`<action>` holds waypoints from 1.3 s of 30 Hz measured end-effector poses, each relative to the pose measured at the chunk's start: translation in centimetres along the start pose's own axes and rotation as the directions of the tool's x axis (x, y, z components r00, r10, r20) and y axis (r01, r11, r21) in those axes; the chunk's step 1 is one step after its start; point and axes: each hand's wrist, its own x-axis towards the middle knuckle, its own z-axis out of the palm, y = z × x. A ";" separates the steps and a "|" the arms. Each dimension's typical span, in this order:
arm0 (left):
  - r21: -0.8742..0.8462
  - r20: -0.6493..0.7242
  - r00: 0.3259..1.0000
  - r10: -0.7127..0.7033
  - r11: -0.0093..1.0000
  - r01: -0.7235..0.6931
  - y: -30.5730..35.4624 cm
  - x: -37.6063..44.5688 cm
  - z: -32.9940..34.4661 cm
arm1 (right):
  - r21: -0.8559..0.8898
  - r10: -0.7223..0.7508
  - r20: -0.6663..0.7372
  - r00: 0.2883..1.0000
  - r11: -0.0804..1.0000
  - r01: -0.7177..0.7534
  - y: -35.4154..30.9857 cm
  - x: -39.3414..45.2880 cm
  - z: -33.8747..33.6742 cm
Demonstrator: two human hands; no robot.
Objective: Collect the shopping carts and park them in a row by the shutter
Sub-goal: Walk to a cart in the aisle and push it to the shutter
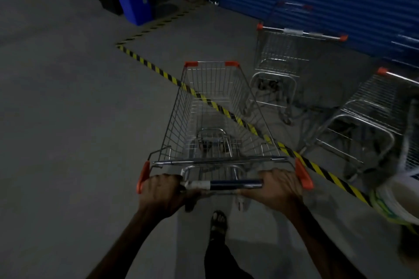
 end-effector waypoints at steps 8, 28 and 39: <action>0.036 0.133 0.991 -0.013 0.999 0.008 -3.8 20.1 0.0 | 0.079 -0.031 -0.058 0.998 0.996 0.035 -0.1 20.3 -1.0; -0.025 0.034 0.989 0.143 0.989 -0.142 -18.0 65.2 5.3 | 0.172 0.052 0.168 0.984 0.982 -0.081 -5.9 61.8 -6.7; -0.042 0.052 0.955 0.293 0.956 -0.291 -23.8 88.4 7.6 | 0.189 0.249 -0.007 0.969 0.951 -0.243 -7.6 81.4 -4.3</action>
